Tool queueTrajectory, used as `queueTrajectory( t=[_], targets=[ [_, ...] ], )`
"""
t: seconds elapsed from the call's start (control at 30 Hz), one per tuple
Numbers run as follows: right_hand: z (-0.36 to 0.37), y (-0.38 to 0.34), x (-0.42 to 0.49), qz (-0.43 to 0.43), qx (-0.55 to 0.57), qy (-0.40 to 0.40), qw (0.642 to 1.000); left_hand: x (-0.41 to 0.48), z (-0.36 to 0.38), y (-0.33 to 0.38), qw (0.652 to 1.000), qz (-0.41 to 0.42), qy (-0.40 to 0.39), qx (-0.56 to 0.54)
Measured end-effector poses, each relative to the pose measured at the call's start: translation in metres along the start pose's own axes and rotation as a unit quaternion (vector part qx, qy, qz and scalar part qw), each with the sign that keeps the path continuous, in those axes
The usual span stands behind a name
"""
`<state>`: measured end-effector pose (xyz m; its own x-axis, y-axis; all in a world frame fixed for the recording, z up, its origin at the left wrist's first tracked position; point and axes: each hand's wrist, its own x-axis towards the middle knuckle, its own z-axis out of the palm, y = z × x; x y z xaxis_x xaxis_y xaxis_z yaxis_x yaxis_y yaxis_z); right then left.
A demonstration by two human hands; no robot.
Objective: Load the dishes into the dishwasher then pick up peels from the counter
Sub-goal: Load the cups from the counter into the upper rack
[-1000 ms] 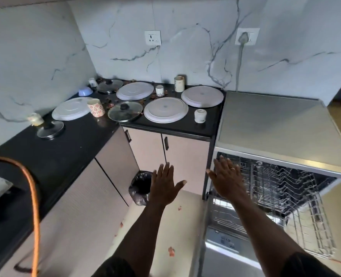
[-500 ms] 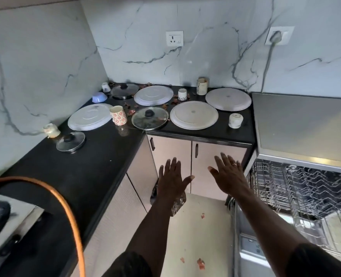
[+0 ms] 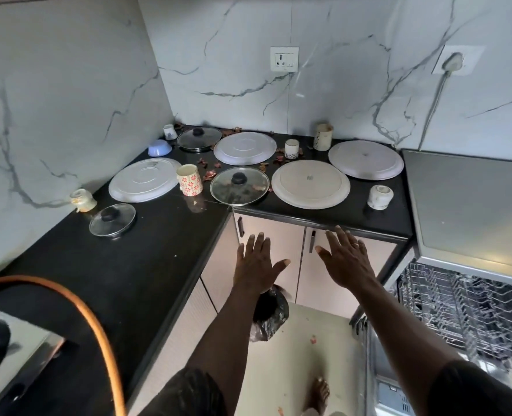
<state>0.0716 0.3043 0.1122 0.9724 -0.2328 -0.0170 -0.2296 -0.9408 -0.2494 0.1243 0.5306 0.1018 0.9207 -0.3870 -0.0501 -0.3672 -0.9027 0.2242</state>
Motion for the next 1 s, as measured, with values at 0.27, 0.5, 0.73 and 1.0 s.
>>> queueTrajectory(
  t=[0.27,0.5,0.73,1.0],
  targets=[
    [-0.011,0.057,0.092,0.052,0.034,0.021,0.998,0.111,0.007,0.036,0.999,0.034,0.001,-0.008],
    [-0.029,0.119,0.167,0.085,0.031,0.04,0.995,0.206,0.008,0.079,0.999,0.046,0.002,-0.023],
    [-0.019,0.166,0.207,0.138,0.035,0.066,0.988,0.281,0.01,0.092,0.998,0.047,-0.02,-0.039],
    [0.002,0.195,0.232,0.161,0.082,0.07,0.981,0.405,0.008,0.064,0.998,-0.003,0.024,-0.065]
  ],
)
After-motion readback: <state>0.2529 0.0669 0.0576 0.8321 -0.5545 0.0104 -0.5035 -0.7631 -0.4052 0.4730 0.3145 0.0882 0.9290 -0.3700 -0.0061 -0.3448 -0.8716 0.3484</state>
